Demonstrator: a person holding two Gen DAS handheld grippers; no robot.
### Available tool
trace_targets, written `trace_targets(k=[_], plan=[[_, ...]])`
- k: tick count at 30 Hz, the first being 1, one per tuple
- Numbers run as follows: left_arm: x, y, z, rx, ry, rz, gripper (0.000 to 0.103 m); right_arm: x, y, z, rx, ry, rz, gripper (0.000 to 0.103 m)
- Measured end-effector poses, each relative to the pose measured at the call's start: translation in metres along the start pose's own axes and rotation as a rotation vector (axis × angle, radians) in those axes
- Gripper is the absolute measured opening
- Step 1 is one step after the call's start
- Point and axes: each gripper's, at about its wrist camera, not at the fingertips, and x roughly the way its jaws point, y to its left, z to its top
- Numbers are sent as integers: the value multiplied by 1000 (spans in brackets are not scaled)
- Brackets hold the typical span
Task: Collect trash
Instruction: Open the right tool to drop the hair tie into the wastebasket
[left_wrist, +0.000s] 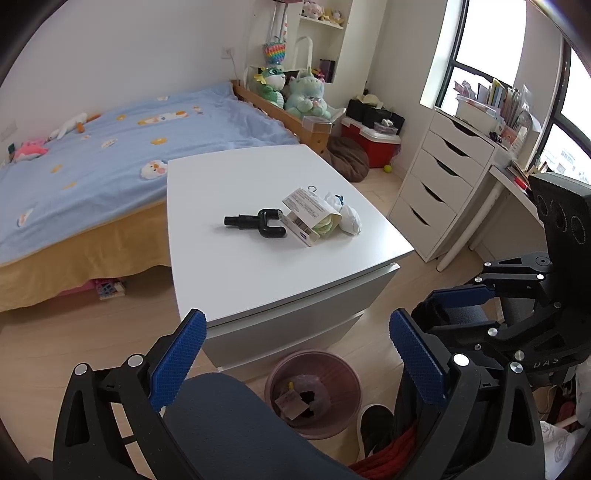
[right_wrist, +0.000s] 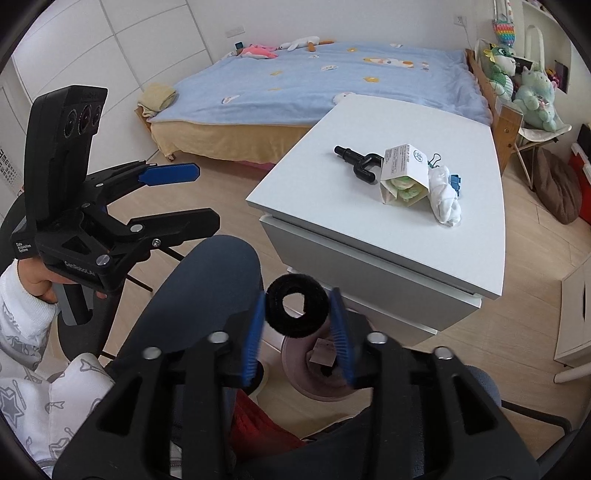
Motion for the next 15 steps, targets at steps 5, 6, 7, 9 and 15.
trace_targets(k=[5, 6, 7, 9, 15], plan=[[1, 0, 0, 1, 2, 1, 95, 0, -4, -1, 17, -15, -23, 92], [1, 0, 0, 1, 4, 1, 95, 0, -5, 0, 20, -16, -26, 93], [1, -1, 0, 1, 5, 2, 95, 0, -7, 0, 24, -17, -30, 95], [2, 0, 1, 0, 8, 2, 95, -2, -9, 0, 33, -23, -42, 97], [3, -2, 1, 2, 10, -1, 95, -4, -16, -1, 49, -32, -57, 97]])
